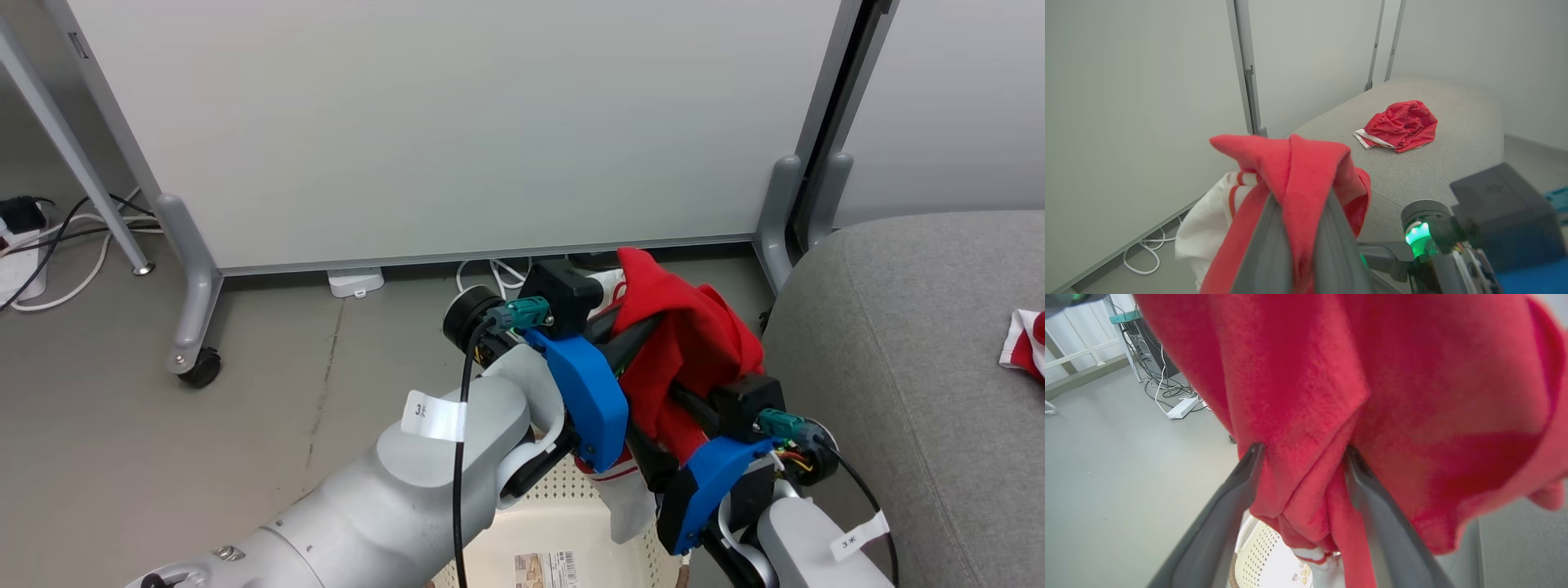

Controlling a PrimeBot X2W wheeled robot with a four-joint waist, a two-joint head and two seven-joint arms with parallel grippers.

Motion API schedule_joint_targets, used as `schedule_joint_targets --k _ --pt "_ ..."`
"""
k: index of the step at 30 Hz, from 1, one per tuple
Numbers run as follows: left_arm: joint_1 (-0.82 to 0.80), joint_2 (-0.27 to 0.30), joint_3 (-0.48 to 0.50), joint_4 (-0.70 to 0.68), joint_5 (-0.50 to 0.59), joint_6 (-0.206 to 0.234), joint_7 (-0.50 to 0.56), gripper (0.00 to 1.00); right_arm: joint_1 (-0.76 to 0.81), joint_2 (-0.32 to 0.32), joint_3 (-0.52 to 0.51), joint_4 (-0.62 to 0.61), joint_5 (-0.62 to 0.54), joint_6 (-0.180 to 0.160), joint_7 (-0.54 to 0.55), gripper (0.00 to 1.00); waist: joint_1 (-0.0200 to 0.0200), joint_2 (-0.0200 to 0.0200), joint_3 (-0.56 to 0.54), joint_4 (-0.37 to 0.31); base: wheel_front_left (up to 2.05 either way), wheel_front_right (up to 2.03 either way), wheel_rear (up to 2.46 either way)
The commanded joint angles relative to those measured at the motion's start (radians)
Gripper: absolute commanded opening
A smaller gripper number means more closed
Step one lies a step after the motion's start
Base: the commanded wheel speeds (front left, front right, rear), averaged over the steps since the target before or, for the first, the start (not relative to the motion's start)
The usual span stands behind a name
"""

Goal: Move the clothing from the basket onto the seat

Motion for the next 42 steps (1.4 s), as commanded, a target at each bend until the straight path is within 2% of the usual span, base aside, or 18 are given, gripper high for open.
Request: schedule_joint_targets --k 1,9,11,12,37,38,39,40,41,42 --pt "0.005 0.0 -0.002 -0.003 0.003 -0.001 0.001 0.0 -0.023 -0.001 0.005 0.012 0.008 0.0 -0.005 1.0 -0.0001 0.0 0.001 0.001 0.0 0.0 0.0" --pt "0.009 0.0 -0.002 -0.009 0.005 -0.001 0.007 0.0 -0.093 -0.001 0.037 0.1 0.028 0.0 -0.038 1.0 -0.0001 0.0 0.002 0.005 0.0 0.0 0.0" --pt "0.009 0.0 -0.002 -0.008 0.006 -0.001 0.007 0.0 -0.103 -0.001 0.046 0.117 0.041 0.0 -0.046 0.3 -0.0001 0.0 0.002 0.006 0.0 0.0 0.0" --pt "0.009 0.0 -0.002 -0.006 0.006 -0.001 0.007 0.0 -0.106 -0.001 0.052 0.123 0.048 0.0 -0.048 0.0 -0.0001 0.0 0.002 0.006 0.0 0.0 0.0" --pt "0.009 0.0 -0.002 0.036 -0.001 -0.001 0.005 0.0 -0.125 -0.001 0.127 0.177 0.127 0.0 -0.106 0.0 -0.0001 0.0 0.0 -0.024 0.0 0.0 0.0" --pt "0.009 0.0 -0.002 0.038 0.001 -0.001 0.005 0.12 -0.126 -0.001 0.129 0.178 0.13 0.0 -0.107 0.0 -0.0001 0.0 0.0 -0.025 0.0 0.0 0.0" --pt "0.009 0.0 -0.002 0.039 0.002 -0.001 0.005 0.35 -0.127 -0.001 0.13 0.18 0.131 0.0 -0.108 0.0 -0.0001 0.0 0.0 -0.026 0.0 0.0 0.0" --pt "0.008 0.0 -0.002 0.041 0.004 -0.001 0.002 0.77 -0.127 -0.001 0.131 0.181 0.131 0.0 -0.108 0.0 -0.0001 0.0 -0.001 -0.027 0.0 0.0 0.0" --pt "0.008 0.0 -0.002 0.046 0.007 -0.001 0.0 1.0 -0.129 -0.001 0.132 0.186 0.132 0.0 -0.113 0.0 -0.0001 0.0 -0.001 -0.029 0.0 0.0 0.0" --pt "0.01 0.0 -0.002 0.047 0.006 -0.001 0.002 1.0 -0.131 -0.001 0.133 0.187 0.134 0.0 -0.114 0.0 -0.0001 0.0 -0.001 -0.03 0.0 0.0 0.0"
